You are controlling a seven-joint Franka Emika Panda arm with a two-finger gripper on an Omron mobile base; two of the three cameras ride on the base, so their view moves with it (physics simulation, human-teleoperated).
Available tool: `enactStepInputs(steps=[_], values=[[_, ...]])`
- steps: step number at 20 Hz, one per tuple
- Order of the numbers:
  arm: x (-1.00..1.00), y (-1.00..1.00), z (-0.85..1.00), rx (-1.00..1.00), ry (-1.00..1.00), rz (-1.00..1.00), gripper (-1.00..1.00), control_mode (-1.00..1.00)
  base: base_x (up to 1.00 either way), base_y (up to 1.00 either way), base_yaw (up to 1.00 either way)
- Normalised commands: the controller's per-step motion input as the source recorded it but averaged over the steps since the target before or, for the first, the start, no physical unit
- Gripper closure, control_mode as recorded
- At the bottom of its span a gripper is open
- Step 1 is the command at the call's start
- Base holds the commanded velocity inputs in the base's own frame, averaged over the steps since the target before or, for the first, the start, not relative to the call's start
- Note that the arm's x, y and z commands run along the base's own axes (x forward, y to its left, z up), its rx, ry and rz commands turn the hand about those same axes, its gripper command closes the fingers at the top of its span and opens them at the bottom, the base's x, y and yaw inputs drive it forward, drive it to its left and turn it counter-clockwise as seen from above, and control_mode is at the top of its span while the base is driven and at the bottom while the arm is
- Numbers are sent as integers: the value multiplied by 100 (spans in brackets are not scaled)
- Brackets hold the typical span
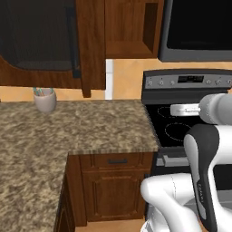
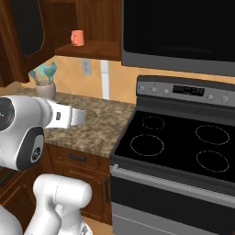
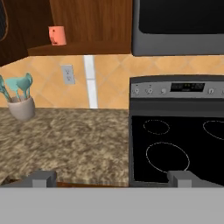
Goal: Gather all objects into one cabinet and sort the glasses and bowls to opposite sides.
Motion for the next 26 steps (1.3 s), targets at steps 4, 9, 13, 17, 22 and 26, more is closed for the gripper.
enactStepInputs(steps=[4, 9, 13, 17, 22, 26], values=[[0, 0, 0, 0, 0, 0, -100, 100, 41, 9, 1], [0, 0, 0, 0, 0, 0, -100, 100, 52, 8, 0], [0, 0, 0, 0, 0, 0, -100, 100, 24, 34, 0], [0, 0, 0, 0, 0, 0, -100, 100, 31, 23, -6], [0, 0, 0, 0, 0, 0, -100, 100, 18, 19, -2], [0, 0, 0, 0, 0, 0, -100, 100, 31, 26, -12]])
